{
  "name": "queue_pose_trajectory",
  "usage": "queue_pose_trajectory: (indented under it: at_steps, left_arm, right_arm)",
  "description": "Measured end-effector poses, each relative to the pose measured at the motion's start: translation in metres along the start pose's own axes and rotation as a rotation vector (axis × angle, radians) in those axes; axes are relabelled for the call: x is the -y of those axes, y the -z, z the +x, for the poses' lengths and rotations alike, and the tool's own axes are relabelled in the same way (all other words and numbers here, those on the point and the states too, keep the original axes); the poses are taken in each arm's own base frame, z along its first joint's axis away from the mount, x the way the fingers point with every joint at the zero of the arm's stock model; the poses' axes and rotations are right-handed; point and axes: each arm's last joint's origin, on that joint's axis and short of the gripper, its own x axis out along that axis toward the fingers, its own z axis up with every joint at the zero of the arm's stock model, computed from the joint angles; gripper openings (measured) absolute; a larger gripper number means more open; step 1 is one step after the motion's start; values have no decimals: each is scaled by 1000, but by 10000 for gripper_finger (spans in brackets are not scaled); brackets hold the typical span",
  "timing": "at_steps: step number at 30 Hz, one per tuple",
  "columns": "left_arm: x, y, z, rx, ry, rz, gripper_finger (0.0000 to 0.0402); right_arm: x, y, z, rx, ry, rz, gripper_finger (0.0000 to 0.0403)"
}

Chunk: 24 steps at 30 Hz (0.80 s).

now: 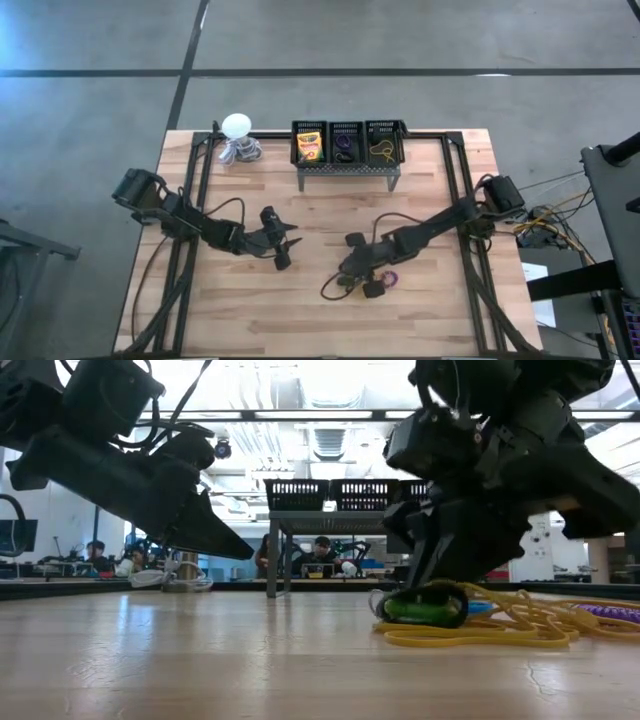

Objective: Pick & Place Office Desk Supplies
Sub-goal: Put the black spring keychain into the middle black bin on the shelf

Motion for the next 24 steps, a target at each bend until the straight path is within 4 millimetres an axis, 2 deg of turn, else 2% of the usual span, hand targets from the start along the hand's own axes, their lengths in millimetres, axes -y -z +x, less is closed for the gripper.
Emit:
queue_pose_trajectory:
  at_steps: [7,16,20,24]
  left_arm:
    - [0,0,0,0,0,0,186]
    - [0,0,0,0,0,0,186]
    - [0,0,0,0,0,0,186]
    - [0,0,0,0,0,0,186]
  right_arm:
    - [0,-10,-25,28,23,7,42]
    - [1,-12,-66,-1,27,115,49]
    - [6,-14,-60,100,47,93,47]
    - [16,-13,-44,245,198,82,49]
